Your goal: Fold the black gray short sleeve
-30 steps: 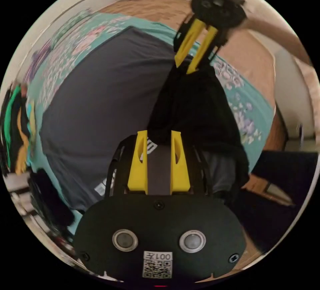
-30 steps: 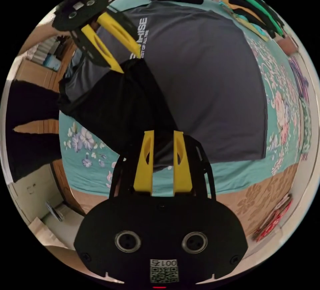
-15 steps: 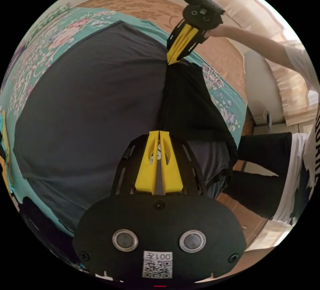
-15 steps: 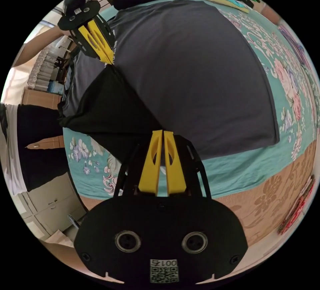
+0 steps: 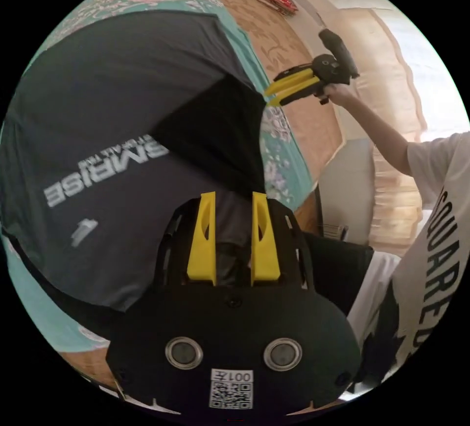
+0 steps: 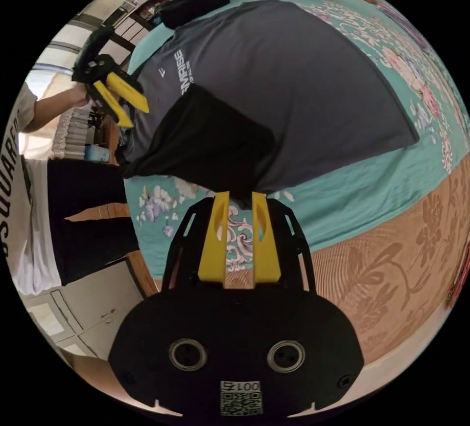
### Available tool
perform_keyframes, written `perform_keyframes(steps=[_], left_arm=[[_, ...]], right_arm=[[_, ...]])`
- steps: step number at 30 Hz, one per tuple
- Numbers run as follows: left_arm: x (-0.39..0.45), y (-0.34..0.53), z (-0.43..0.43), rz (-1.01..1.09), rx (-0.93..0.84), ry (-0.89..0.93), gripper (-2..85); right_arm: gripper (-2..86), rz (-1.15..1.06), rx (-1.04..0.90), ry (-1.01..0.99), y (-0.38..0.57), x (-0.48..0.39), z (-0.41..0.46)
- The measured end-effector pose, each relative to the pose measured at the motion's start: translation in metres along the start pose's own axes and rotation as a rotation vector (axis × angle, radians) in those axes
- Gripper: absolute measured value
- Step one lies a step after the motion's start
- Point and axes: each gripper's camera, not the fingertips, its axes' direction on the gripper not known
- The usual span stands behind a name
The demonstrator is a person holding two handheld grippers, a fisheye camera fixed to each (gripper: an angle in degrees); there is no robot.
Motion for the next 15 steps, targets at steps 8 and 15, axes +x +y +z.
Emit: perform_keyframes(steps=[8,15], left_arm=[[0.057,0.001,0.097,-0.152,-0.034,-0.330,8.5],[0.059,0.006,0.116,-0.056,-0.056,-0.298,-0.4]], right_arm=[[4.1,-0.014,-0.038,0.164,0.006,-0.021,0.047],[1.7,-0.136,-0.094,0.195,0.020,-0.024,0.049]])
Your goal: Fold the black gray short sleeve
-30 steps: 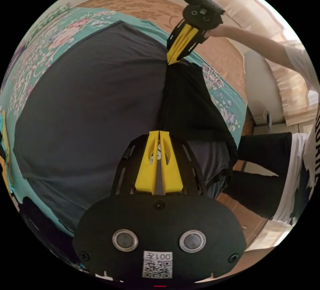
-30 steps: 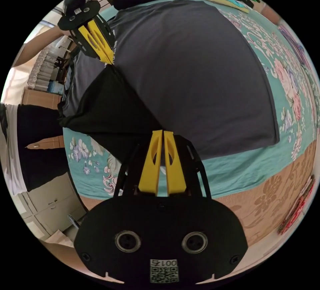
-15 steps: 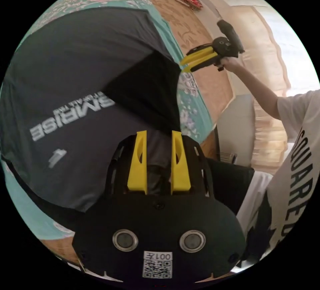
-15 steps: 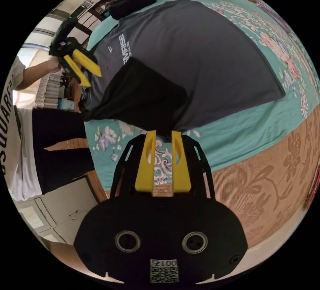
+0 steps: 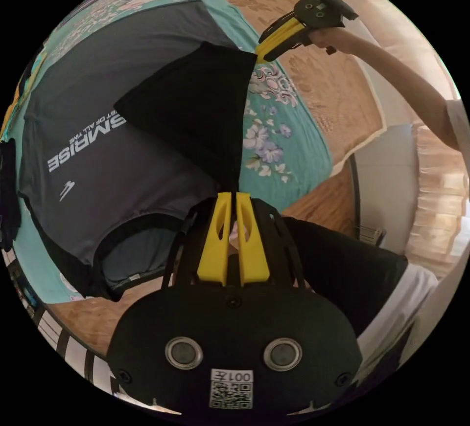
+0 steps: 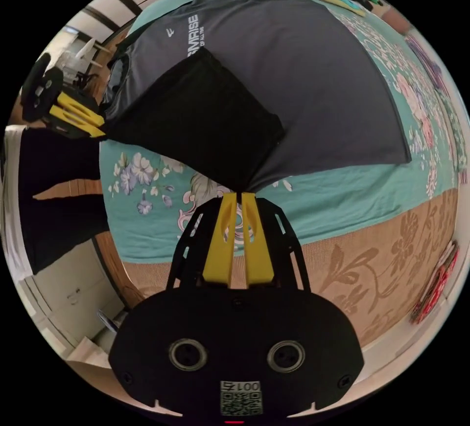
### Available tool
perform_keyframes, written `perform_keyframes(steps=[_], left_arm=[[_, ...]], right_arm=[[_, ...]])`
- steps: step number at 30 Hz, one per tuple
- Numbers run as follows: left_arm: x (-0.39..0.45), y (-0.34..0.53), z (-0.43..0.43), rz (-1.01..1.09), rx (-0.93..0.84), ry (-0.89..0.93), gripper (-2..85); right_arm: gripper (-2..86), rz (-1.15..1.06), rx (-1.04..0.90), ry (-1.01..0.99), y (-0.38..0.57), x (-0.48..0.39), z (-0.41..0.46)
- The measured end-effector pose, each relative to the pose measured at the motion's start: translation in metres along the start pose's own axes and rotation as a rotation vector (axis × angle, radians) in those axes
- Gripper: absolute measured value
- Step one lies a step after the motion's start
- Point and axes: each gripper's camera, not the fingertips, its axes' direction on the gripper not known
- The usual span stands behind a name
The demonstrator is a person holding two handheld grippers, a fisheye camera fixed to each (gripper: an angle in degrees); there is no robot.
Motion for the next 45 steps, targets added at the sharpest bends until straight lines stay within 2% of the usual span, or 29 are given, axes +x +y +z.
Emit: perform_keyframes(steps=[2,7,12,16,19,22,24,26,28,30,33,37,42,45], left_arm=[[-0.012,0.009,0.001,0.019,-0.003,0.103,-0.8],[-0.035,0.019,0.021,0.024,-0.012,0.164,-0.9],[-0.043,0.021,0.045,0.045,-0.012,0.218,-0.6],[-0.064,0.031,0.059,-0.044,0.004,0.304,2.7],[-0.054,0.033,0.072,-0.076,-0.033,0.245,10.8],[-0.023,0.028,0.083,-0.097,-0.018,0.128,11.7],[-0.003,0.020,0.090,-0.105,0.016,-0.004,11.3],[0.014,0.007,0.106,-0.160,0.020,-0.217,10.0],[0.016,0.000,0.119,-0.241,0.000,-0.302,9.0],[0.016,-0.002,0.125,-0.291,-0.008,-0.317,7.5],[0.009,0.009,0.123,-0.333,-0.012,-0.336,0.9],[-0.004,0.031,0.113,-0.263,-0.038,-0.235,-0.8],[-0.002,0.055,0.088,-0.012,-0.093,-0.195,-0.9],[-0.002,0.068,0.075,0.123,-0.189,-0.108,-0.9]], right_arm=[[1.4,-0.075,-0.016,0.009,0.001,-0.001,0.002],[1.1,-0.153,-0.051,0.050,0.002,-0.006,0.023],[1.1,-0.116,-0.022,0.061,0.012,-0.012,0.040],[1.0,-0.057,0.023,0.019,0.024,-0.011,0.048],[1.0,-0.063,0.011,0.031,0.024,-0.018,0.058],[1.1,-0.090,-0.014,0.073,0.021,-0.030,0.070],[1.1,-0.087,-0.015,0.082,0.022,-0.034,0.075],[1.1,-0.063,0.006,0.071,0.027,-0.036,0.082],[1.1,-0.044,0.027,0.051,0.032,-0.037,0.087],[1.1,-0.034,0.041,0.032,0.036,-0.037,0.092],[1.0,-0.057,0.046,0.019,0.039,-0.041,0.102],[1.0,-0.097,0.045,0.005,0.042,-0.049,0.117],[1.0,-0.121,0.049,-0.018,0.045,-0.059,0.134],[0.9,-0.138,0.045,0.006,0.046,-0.069,0.146]])
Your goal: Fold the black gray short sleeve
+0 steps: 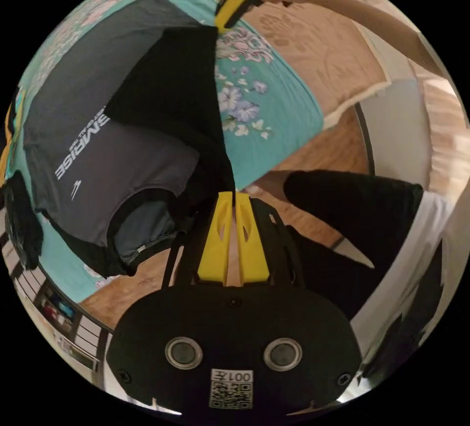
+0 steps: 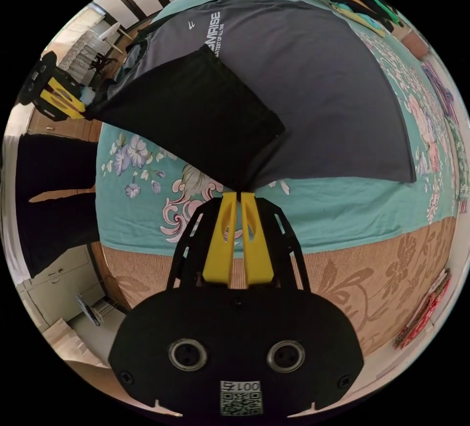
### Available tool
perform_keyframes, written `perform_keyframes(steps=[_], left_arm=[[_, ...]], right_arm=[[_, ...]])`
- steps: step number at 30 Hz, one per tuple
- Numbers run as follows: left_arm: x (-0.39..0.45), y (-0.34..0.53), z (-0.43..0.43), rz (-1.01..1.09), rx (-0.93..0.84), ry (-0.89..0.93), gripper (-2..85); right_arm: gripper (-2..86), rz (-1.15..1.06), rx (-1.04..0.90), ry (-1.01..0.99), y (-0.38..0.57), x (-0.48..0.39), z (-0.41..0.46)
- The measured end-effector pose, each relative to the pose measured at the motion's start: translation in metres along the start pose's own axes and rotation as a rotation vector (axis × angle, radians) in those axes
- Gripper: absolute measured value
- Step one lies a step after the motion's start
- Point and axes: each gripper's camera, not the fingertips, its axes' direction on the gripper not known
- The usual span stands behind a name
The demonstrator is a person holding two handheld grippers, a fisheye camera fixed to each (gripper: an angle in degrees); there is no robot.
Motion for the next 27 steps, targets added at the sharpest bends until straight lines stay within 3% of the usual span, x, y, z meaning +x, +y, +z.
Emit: perform_keyframes(steps=[5,12,15,18,22,27], left_arm=[[-0.004,0.027,-0.003,0.093,-0.072,0.038,-0.9],[-0.019,0.096,0.018,-0.080,-0.158,0.277,-0.8],[-0.027,0.136,-0.007,-0.180,-0.051,0.203,0.8],[-0.035,0.163,-0.042,-0.223,0.073,0.025,3.6],[-0.039,0.177,-0.060,-0.151,0.093,-0.013,7.4],[-0.017,0.205,-0.072,-0.013,0.087,-0.163,0.2]], right_arm=[[0.9,0.021,0.013,0.098,0.000,-0.028,0.023],[0.7,0.144,0.011,0.173,0.009,-0.057,0.052],[0.7,0.208,-0.005,0.286,0.019,-0.086,0.058],[1.2,0.305,0.103,0.371,0.023,-0.133,0.047],[3.1,0.411,0.289,0.238,-0.006,-0.211,0.042],[6.2,0.427,0.318,0.184,-0.078,-0.293,0.062]])
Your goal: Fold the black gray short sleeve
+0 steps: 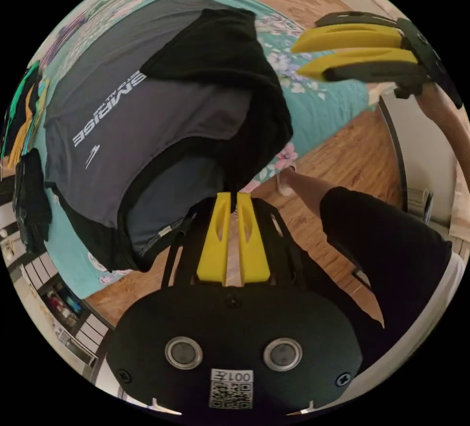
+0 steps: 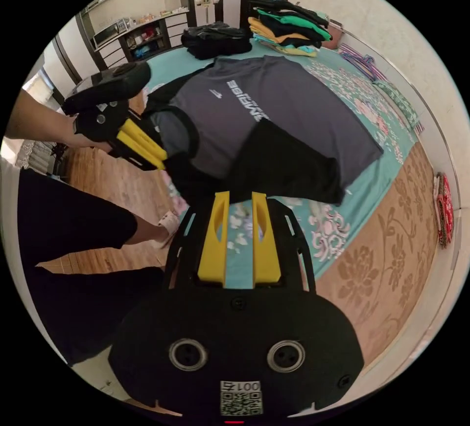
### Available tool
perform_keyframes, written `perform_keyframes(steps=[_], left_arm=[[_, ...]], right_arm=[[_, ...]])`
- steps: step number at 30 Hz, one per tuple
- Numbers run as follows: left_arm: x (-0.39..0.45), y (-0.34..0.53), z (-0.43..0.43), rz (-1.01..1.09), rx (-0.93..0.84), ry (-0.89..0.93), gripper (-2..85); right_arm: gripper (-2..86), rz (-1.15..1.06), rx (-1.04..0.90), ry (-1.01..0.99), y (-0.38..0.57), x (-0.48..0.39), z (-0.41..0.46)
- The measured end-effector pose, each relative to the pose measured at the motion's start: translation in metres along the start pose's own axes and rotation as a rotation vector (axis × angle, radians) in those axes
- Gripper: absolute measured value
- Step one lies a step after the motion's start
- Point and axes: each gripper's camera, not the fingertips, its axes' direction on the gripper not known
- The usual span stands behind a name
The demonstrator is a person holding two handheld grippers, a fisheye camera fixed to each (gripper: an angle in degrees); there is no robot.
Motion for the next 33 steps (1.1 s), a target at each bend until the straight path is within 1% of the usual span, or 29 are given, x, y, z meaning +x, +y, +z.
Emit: perform_keyframes(steps=[3,6,8,10,12,14,15,16,17,18,20,22,24,25,28,29,31,33], left_arm=[[0.010,0.032,-0.022,0.068,-0.013,0.057,-0.5],[0.014,0.066,-0.048,0.122,-0.015,0.047,0.3],[0.007,0.092,-0.067,0.103,-0.078,0.135,2.3],[-0.004,0.116,-0.091,0.063,-0.059,0.162,3.4],[-0.024,0.142,-0.120,-0.033,-0.003,0.130,4.2],[-0.065,0.178,-0.156,-0.245,0.061,0.033,5.1],[-0.078,0.187,-0.164,-0.311,0.070,0.008,5.4],[-0.104,0.203,-0.175,-0.425,0.076,-0.013,6.0],[-0.130,0.219,-0.185,-0.534,0.082,-0.004,6.4],[-0.143,0.227,-0.190,-0.587,0.098,0.007,6.5],[-0.188,0.256,-0.210,-0.736,0.222,0.089,7.9],[-0.219,0.270,-0.224,-0.801,0.308,0.159,7.6],[-0.245,0.276,-0.239,-0.810,0.361,0.221,6.9],[-0.258,0.277,-0.251,-0.774,0.377,0.263,6.7],[-0.276,0.287,-0.281,-0.696,0.322,0.331,2.5],[-0.275,0.296,-0.296,-0.648,0.350,0.392,0.5],[-0.269,0.319,-0.318,-0.665,0.378,0.400,-0.3],[-0.262,0.343,-0.339,-0.681,0.388,0.385,-0.6]], right_arm=[[6.1,-0.002,-0.042,0.017,-0.016,-0.050,0.025],[5.0,0.022,-0.061,-0.026,-0.033,-0.078,0.049],[3.6,0.000,-0.080,-0.084,-0.051,-0.094,0.062],[2.9,-0.009,-0.059,-0.097,-0.065,-0.102,0.063],[2.4,-0.020,-0.028,-0.106,-0.082,-0.107,0.063],[2.2,-0.061,0.010,-0.113,-0.109,-0.112,0.067],[2.2,-0.076,0.017,-0.111,-0.117,-0.112,0.070],[2.3,-0.108,0.020,-0.106,-0.135,-0.114,0.078],[2.4,-0.144,0.014,-0.104,-0.155,-0.115,0.089],[2.4,-0.162,0.011,-0.103,-0.166,-0.115,0.094],[2.5,-0.218,0.028,-0.096,-0.211,-0.117,0.115],[2.5,-0.259,0.036,-0.082,-0.248,-0.118,0.131],[2.6,-0.287,0.026,-0.052,-0.285,-0.119,0.148],[2.6,-0.290,0.017,-0.039,-0.309,-0.118,0.158],[2.7,-0.259,0.010,-0.079,-0.361,-0.114,0.176],[2.8,-0.251,0.014,-0.108,-0.378,-0.114,0.179],[3.1,-0.255,0.032,-0.120,-0.399,-0.115,0.185],[3.8,-0.266,0.044,-0.090,-0.420,-0.114,0.192]])
